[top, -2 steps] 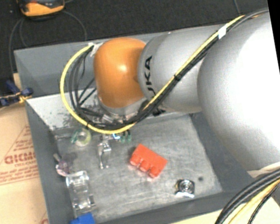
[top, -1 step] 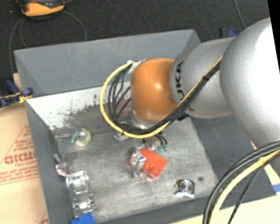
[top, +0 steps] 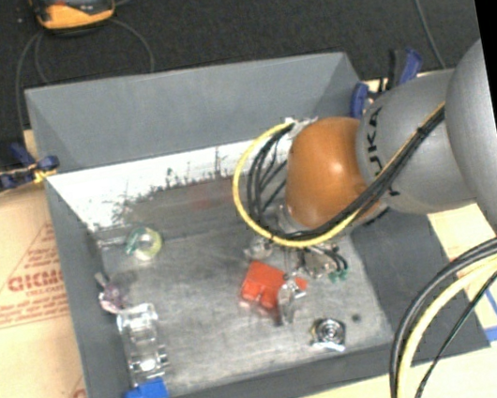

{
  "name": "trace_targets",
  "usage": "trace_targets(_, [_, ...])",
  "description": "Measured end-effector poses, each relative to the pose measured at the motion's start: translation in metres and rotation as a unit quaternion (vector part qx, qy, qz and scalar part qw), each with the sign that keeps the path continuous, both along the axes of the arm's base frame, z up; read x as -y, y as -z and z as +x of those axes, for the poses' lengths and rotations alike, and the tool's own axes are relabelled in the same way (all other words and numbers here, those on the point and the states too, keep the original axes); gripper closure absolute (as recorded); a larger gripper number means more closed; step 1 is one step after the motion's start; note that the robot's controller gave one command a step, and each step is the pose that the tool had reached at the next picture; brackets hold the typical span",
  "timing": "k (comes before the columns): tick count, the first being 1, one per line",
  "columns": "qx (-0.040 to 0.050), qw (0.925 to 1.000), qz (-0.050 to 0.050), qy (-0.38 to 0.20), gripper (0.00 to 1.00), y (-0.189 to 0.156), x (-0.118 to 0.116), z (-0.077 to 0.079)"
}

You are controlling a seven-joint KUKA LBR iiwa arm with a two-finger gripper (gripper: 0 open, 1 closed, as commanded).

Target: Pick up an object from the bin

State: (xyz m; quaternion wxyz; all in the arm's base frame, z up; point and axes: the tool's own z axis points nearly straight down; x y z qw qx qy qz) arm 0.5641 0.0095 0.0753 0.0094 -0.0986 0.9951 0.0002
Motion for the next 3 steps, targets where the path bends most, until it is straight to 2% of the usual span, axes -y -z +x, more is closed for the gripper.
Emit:
trace_targets(1, [0.0018,1.0,0.0,-0.001,1.0,-0.001,-0.002,0.002])
trace_targets(2, [-0.0037,0.9994,0.0,0.034,1.0,-0.112,0.008,-0.004])
trace_targets(3, [-0.0034,0.9996,-0.001,0.027,1.0,-0.177,0.004,-0.001])
